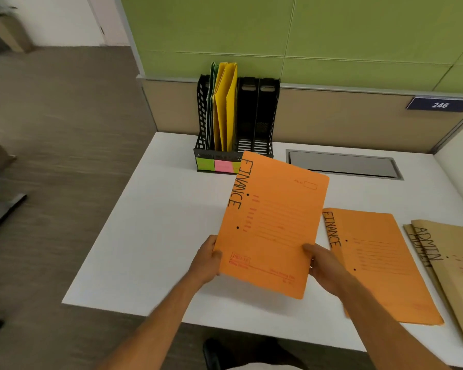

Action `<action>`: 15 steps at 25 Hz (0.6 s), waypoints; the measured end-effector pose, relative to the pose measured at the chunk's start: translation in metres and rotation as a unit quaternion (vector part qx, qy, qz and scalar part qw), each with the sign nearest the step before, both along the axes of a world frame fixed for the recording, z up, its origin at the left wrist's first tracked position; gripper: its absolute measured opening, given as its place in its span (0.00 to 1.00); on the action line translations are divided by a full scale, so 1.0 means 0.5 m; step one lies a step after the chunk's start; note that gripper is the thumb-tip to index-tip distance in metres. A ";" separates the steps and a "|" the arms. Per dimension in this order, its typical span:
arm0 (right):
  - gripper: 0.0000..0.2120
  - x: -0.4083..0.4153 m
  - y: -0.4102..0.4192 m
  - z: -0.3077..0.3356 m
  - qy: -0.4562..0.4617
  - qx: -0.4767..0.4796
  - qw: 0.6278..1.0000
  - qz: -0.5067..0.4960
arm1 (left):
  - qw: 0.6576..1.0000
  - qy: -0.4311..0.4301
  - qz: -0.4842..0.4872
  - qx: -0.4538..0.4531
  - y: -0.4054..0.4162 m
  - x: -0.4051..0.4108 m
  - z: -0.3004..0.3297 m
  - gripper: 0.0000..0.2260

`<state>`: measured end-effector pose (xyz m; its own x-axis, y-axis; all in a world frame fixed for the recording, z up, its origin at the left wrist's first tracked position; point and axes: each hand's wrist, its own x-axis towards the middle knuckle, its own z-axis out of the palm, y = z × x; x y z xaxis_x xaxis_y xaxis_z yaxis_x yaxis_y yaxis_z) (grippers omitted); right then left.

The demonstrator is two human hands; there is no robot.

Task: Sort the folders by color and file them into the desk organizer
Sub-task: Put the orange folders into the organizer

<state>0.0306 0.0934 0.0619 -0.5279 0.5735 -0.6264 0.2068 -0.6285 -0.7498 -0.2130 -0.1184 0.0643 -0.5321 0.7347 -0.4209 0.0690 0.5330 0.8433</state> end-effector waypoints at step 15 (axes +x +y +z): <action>0.30 -0.159 0.023 0.031 -0.003 0.020 0.990 0.138 | 0.999 0.004 -0.035 -0.032 -0.001 -0.190 0.023 0.11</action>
<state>-0.0488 0.1047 0.0773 -0.6646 0.4326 -0.6092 0.3711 -0.5166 -0.7716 -0.3080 -0.1190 0.0758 -0.4829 0.7427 -0.4640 0.1144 0.5788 0.8074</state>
